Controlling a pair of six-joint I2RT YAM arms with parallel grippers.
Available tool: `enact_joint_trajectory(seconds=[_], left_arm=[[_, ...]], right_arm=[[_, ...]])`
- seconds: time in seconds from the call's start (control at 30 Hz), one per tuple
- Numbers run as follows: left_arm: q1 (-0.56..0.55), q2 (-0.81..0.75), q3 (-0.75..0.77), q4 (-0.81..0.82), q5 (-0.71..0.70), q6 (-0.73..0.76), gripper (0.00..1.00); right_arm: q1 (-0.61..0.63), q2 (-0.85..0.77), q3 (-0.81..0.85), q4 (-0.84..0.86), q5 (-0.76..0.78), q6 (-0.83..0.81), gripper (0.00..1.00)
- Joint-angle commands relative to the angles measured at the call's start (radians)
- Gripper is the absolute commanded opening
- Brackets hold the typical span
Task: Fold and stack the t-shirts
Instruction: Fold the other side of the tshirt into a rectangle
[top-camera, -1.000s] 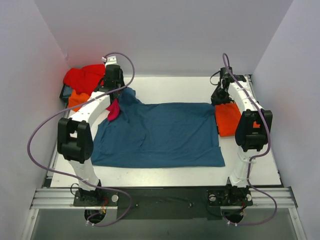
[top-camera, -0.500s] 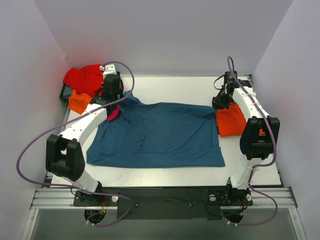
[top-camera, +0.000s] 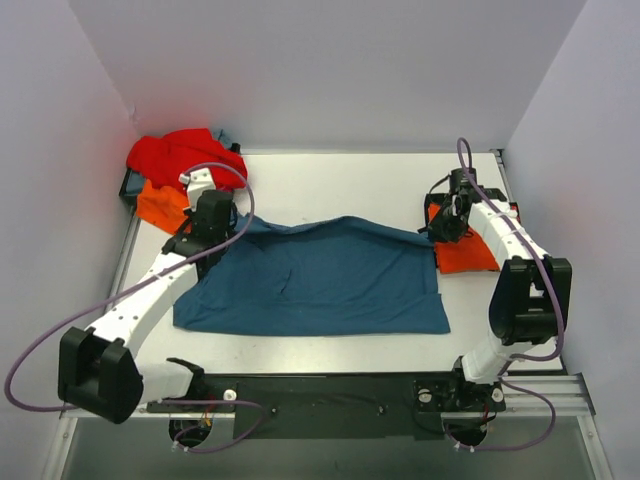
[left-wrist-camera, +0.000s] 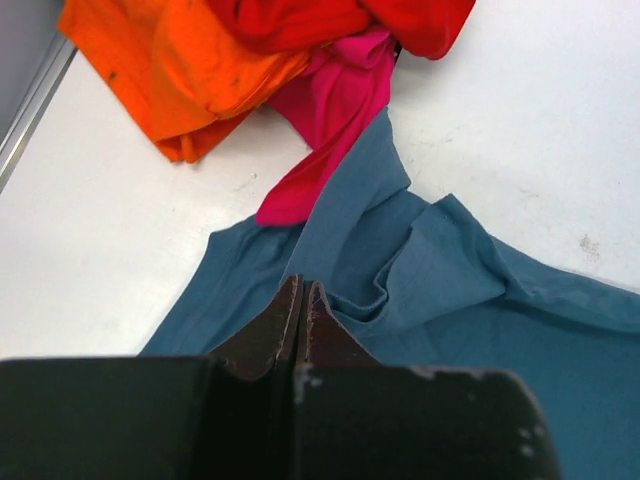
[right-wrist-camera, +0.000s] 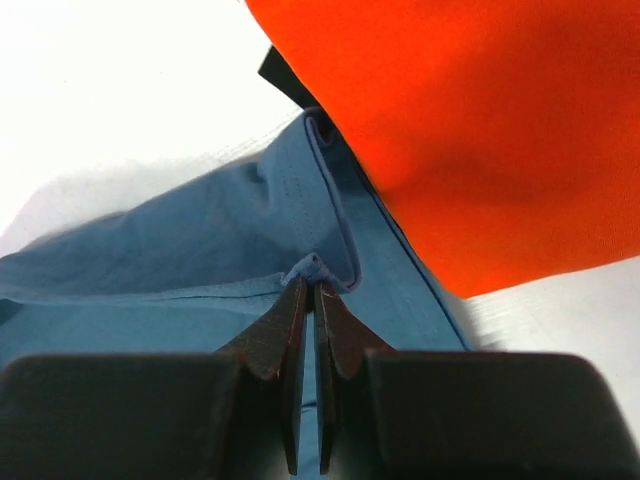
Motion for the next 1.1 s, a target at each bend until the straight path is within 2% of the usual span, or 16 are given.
enact_joint_trajectory(seconds=[0.0,0.3,0.63,0.73,0.93,1.07], left_arm=[[-0.042,-0.128,-0.063,-0.022,-0.102,-0.052,0.00],[-0.064,-0.271,-0.151,-0.063,-0.230,-0.101,0.00],[-0.065,-0.227,0.019,-0.062,-0.291,-0.020,0.00],[-0.073,-0.230,0.018,-0.071,-0.293,-0.020,0.00],[-0.111,-0.297,-0.063,-0.206,-0.336,-0.161,0.00],[-0.118,-0.389,-0.181,-0.287,-0.288,-0.292,0.00]], right_arm=[[-0.007,-0.082,-0.047,0.019,0.017,0.022,0.00],[-0.022,-0.144,-0.073,0.017,0.040,0.022,0.00],[-0.046,-0.160,-0.055,-0.001,0.017,0.019,0.00],[-0.046,-0.165,-0.062,-0.004,0.011,0.017,0.00],[-0.048,-0.205,-0.154,0.003,0.014,0.036,0.00],[-0.048,-0.243,-0.244,0.028,0.017,0.057,0.00]])
